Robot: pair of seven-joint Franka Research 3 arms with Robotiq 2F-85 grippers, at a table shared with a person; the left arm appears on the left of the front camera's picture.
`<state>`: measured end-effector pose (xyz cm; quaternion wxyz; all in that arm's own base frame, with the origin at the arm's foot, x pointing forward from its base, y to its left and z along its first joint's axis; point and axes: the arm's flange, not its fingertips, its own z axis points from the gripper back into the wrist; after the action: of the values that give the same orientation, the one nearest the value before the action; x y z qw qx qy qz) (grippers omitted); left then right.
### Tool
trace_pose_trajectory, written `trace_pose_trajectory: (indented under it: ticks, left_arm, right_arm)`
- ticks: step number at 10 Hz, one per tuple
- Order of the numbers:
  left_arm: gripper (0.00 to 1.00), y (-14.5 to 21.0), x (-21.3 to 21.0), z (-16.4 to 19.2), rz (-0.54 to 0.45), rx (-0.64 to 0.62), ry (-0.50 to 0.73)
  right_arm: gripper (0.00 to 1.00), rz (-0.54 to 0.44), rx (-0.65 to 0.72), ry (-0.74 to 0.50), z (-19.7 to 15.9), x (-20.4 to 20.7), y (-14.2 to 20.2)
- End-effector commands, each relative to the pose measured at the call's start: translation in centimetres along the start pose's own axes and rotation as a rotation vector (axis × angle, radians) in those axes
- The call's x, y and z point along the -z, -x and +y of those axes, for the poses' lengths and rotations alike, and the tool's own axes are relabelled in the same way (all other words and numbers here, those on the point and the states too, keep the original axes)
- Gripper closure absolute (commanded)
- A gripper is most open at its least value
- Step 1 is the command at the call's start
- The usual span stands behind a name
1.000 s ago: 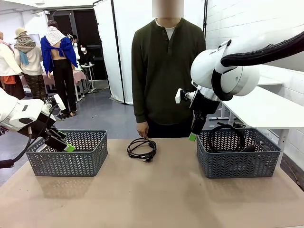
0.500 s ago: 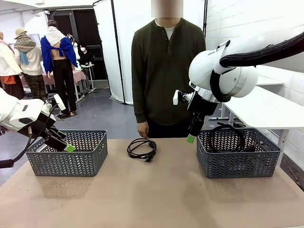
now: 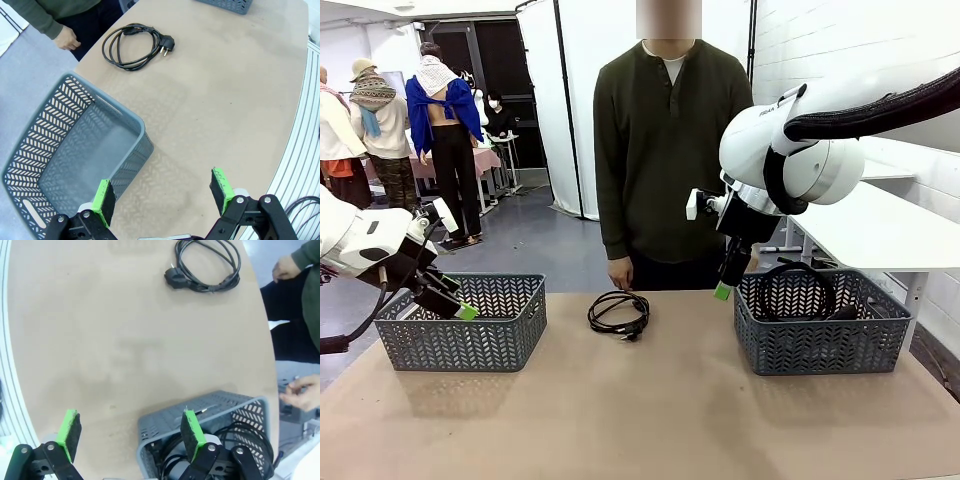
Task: Organize the cables according to human instructions.
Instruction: Pick up a bundle of cables and place it in the basket indicated by the human.
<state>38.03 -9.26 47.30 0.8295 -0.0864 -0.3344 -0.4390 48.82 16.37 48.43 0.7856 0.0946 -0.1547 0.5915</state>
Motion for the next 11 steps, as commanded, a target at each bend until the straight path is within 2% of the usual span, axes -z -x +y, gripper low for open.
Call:
trace_pose_trajectory:
  ticks: [1, 11]
  left_arm:
    - [0.0, 0.16, 0.12, 0.27, -0.006, -0.004, 0.004]
    - [0.0, 0.16, 0.12, 0.27, -0.006, -0.004, 0.004]
  right_arm:
    - [0.0, -0.001, 0.004, 0.003, 0.02, 0.07, -0.01]
    - [0.0, -0.001, 0.004, 0.003, 0.02, 0.07, -0.01]
